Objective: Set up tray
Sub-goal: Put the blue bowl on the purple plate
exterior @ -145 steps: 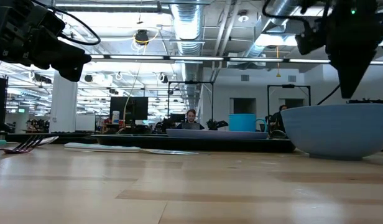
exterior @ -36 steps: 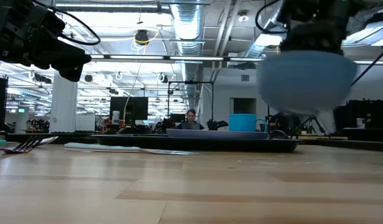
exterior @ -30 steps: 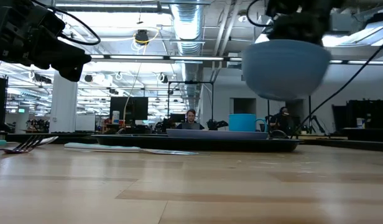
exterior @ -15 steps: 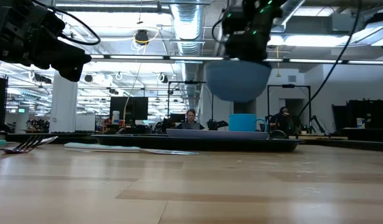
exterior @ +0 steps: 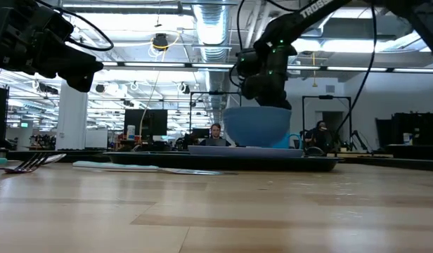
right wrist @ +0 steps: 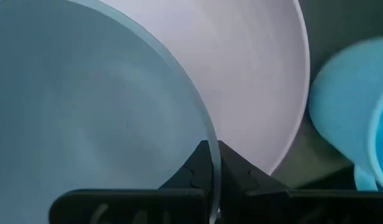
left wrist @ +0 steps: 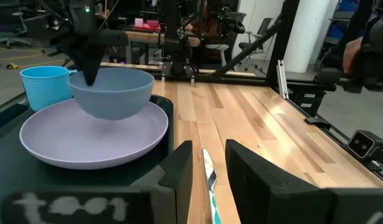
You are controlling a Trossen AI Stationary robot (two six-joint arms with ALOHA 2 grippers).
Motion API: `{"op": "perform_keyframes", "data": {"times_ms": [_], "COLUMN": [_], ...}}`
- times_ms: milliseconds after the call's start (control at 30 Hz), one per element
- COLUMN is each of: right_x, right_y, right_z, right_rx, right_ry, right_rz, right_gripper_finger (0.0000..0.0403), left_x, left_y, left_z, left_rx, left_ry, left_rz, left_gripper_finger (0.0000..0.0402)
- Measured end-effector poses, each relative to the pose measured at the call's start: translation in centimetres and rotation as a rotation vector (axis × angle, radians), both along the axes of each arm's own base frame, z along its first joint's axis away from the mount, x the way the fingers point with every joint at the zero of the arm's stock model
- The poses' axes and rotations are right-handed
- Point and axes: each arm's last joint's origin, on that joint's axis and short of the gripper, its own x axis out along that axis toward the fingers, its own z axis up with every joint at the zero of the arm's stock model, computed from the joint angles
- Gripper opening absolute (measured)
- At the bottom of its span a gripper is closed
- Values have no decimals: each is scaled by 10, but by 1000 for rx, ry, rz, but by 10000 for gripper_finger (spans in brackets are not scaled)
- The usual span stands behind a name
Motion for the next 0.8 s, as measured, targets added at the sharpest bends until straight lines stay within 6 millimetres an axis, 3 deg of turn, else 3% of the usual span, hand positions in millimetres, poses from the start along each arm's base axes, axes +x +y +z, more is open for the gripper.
{"op": "perform_keyframes", "data": {"times_ms": [433, 800], "right_x": [9, 13], "right_y": [-8, -6], "right_z": [-15, -14], "right_rx": [-22, -36], "right_ry": [-29, -53], "right_rz": [12, 2], "right_gripper_finger": [0, 0], "left_x": [0, 0], "left_y": [0, 0], "left_z": [0, 0], "left_rx": [0, 0], "left_ry": [0, 0], "left_rz": [0, -1], "left_gripper_finger": [84, 84]}}
